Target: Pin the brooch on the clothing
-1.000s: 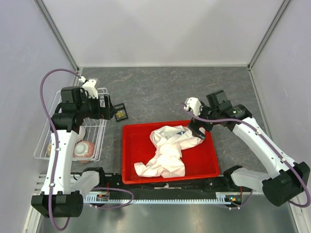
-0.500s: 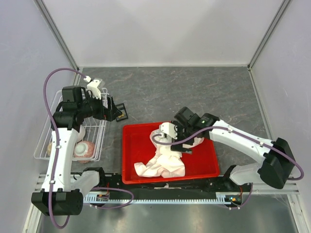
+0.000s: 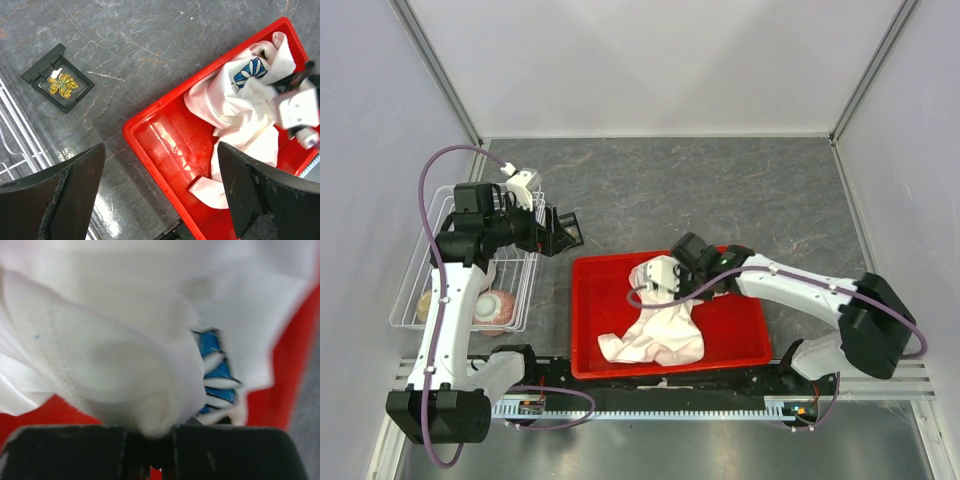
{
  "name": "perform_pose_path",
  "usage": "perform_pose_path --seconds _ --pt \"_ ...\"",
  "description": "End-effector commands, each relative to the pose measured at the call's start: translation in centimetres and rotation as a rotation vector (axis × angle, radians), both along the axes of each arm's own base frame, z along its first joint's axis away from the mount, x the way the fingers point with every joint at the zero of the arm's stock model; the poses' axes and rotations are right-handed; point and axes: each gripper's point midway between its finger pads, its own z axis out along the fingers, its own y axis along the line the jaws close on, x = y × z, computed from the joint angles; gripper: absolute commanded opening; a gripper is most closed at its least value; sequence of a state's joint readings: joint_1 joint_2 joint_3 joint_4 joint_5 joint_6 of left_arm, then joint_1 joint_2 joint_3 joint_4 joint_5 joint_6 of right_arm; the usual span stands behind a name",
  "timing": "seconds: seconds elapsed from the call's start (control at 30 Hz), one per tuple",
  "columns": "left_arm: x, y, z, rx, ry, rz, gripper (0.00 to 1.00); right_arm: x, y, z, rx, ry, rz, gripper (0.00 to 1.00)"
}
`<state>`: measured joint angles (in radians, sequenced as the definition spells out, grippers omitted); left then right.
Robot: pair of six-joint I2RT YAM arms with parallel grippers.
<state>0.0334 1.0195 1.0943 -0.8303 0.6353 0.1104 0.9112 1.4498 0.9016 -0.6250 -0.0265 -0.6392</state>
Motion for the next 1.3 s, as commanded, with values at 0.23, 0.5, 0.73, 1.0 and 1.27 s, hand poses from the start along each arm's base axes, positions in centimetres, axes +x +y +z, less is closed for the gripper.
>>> perform_pose_path --seconds 0.23,0.5,0.73,1.0,1.27 --pt "0.1 -1.6 4.0 -0.043 -0.153 -0.136 0.96 12.3 -3.6 31.5 0.678 -0.555 -0.352 0.0" --pt "0.6 -1.8 6.5 -0.052 -0.211 -0.147 0.96 17.4 -12.9 51.5 1.04 -0.998 -0.643 0.0" --pt "1.4 -2.5 8.7 -0.092 -0.258 -0.17 0.95 19.0 -19.0 62.7 1.213 -1.381 -0.778 0.0" --pt "2.9 -3.1 9.6 -0.139 -0.28 -0.189 0.94 20.9 -15.9 62.2 1.221 -1.375 -0.562 0.0" --pt "5.3 -3.8 9.4 -0.25 -0.165 -0.166 0.93 20.7 1.7 38.2 0.902 -0.583 -0.172 0.09"
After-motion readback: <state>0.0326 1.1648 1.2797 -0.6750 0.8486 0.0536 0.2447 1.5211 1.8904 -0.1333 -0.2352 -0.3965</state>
